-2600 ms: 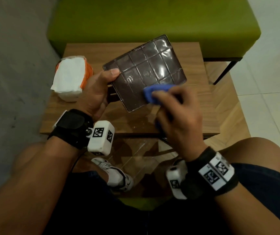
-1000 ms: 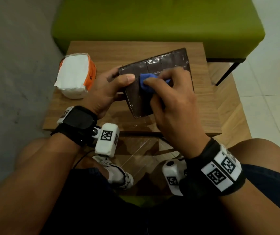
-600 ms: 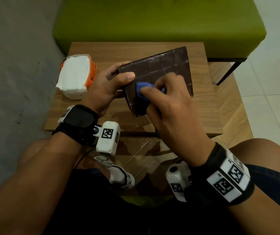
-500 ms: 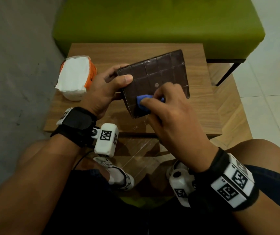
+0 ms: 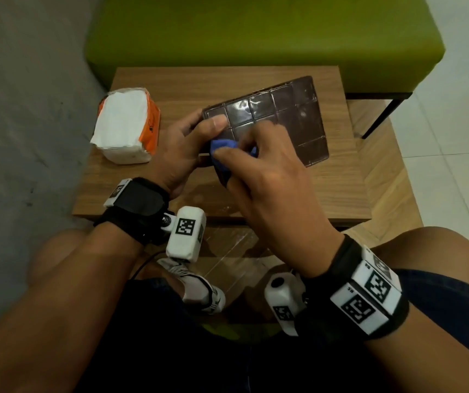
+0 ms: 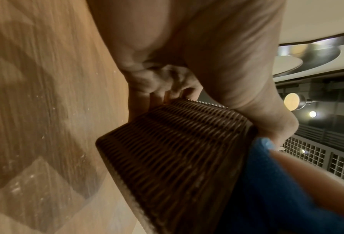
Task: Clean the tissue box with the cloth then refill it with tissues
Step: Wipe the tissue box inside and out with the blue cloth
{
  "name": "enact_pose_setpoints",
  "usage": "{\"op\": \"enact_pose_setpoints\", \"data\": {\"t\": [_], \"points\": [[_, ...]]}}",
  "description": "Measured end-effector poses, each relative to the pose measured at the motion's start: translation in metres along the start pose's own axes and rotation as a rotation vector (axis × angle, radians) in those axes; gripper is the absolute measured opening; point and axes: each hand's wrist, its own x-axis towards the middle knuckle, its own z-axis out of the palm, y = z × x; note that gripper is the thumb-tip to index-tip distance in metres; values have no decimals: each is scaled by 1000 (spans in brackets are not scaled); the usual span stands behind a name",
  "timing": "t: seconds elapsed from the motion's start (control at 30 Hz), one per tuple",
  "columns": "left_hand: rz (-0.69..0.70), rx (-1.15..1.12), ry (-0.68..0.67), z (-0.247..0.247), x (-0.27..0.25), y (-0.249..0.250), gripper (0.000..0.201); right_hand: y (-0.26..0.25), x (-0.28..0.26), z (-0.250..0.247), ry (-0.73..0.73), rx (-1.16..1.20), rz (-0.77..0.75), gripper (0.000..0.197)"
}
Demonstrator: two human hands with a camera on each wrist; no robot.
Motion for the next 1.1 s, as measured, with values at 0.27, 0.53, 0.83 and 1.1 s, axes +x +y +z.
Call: {"op": "enact_pose_setpoints", "data": {"t": [0.27,0.53,0.83,1.1], "points": [[-17,61,-6,0,-1,-4,65,12,-6,-1,-23,26,21,20],[-11,-6,6,-14,0,-2,70,16,-31,5,-121,9,-50,26],[-30,-49,72,-10,-2,-1,67,45,-35,-7,190,-9,216,25],[-22,-9,77,-6,-4,-1,69,17,-45,13,-1,45,8,23]]}}
